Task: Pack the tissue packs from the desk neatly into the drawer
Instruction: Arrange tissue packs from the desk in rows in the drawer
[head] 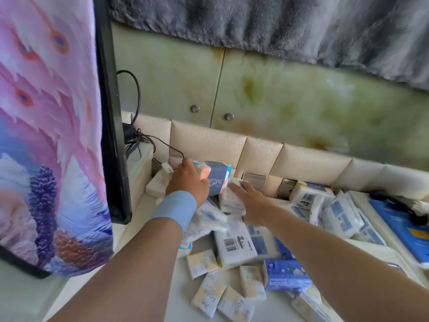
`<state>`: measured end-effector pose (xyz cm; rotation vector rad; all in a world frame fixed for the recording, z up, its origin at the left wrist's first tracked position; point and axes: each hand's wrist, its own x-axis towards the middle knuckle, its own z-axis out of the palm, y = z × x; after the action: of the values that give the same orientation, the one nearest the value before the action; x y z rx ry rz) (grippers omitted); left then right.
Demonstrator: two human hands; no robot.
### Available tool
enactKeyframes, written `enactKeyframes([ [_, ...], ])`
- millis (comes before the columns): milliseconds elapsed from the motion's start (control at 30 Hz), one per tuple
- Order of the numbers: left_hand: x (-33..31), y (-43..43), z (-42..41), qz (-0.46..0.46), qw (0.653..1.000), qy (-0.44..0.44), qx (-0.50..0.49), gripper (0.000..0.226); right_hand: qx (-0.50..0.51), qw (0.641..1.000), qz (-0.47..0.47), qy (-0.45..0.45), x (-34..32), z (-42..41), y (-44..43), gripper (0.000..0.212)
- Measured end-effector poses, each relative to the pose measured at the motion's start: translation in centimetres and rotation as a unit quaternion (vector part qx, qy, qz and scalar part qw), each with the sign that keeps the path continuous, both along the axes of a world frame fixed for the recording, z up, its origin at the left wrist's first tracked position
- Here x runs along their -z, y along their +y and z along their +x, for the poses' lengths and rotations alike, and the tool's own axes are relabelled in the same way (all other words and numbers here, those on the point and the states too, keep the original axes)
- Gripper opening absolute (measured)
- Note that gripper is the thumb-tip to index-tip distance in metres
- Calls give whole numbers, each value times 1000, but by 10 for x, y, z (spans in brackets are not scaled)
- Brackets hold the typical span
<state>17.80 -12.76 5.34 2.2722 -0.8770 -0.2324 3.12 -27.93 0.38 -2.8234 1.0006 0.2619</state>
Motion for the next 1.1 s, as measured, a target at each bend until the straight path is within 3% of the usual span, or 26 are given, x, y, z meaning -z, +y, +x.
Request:
enactKeyframes([
  [100, -2, 0, -3, -8, 1000, -28, 1, 45, -11, 995, -81, -62, 5, -6, 1, 76],
  [267, -7, 1, -7, -73, 997, -32, -18, 53, -3, 987, -155, -46, -26, -33, 4, 51],
  [433, -11, -4, -12, -62, 997, -40, 26, 59, -30, 982, -70, 172, -52, -61, 18, 57],
  [500, -9, -5, -14, -44, 998, -39, 35, 54, -17, 981, -46, 187, -61, -59, 17, 51],
  [600, -2, -3, -13, -12, 999, -22, 25, 49, -11, 992, -76, 102, -65, -34, 17, 50],
  [700, 4, -1, -6, -11, 1000, -20, 6, 47, 81, 995, 5, -54, -49, 4, 15, 30],
  [767, 7, -1, -1, -12, 1000, -21, -4, 48, 143, 983, 67, -93, -38, 26, 14, 50],
  [833, 9, -1, 2, -15, 1000, -17, -10, 48, 168, 979, 97, -60, -20, 45, 8, 76],
  [933, 12, -3, 3, -19, 1000, -18, -11, 47, 168, 984, 56, 35, 7, 61, 2, 101],
  [1100, 11, -8, 4, -36, 998, -40, -11, 48, 242, 970, -9, -9, 1, 58, 4, 117],
])
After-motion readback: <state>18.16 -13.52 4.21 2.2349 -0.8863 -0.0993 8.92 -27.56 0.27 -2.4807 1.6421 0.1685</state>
